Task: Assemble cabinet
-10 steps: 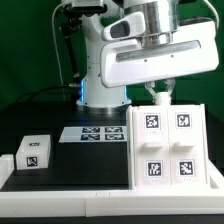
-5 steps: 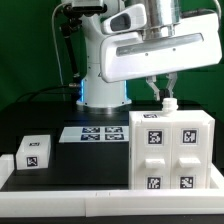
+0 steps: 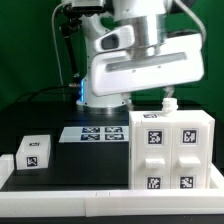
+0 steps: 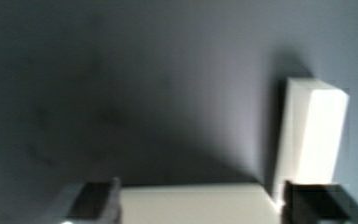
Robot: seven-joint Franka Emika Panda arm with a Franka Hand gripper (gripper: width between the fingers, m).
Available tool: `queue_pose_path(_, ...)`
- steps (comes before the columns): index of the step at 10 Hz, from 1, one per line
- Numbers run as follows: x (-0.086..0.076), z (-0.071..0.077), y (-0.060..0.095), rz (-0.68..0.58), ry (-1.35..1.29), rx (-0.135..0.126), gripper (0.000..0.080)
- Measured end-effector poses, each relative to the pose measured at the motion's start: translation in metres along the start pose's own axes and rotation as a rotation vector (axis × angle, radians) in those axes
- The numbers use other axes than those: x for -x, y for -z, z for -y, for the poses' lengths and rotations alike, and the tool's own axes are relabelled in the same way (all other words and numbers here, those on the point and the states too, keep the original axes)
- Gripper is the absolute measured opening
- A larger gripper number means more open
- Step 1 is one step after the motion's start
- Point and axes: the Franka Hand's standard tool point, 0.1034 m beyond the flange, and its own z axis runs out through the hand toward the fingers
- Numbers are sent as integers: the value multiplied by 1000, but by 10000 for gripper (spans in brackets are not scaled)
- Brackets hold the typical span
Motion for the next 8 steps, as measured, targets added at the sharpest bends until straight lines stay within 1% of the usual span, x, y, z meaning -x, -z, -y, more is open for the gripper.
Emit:
queue_pose_path(1,11,-24,-4,-3,2,12,596)
queue_pose_path(2,20,-44,-8,-2,17,20,723)
queue_pose_path(3,29,-66,-10,-3,7,31,723)
queue_pose_path(4,34,-86,-11,-17,6,44,783)
queue_pose_path(5,39,-109,-10,-16,34,54,795)
queue_pose_path(6,41,-125,-8,-14,62,59,795)
queue_pose_path(7,40,-130,-7,-7,63,57,797)
queue_pose_path(8,40,-126,-8,-6,70,56,797)
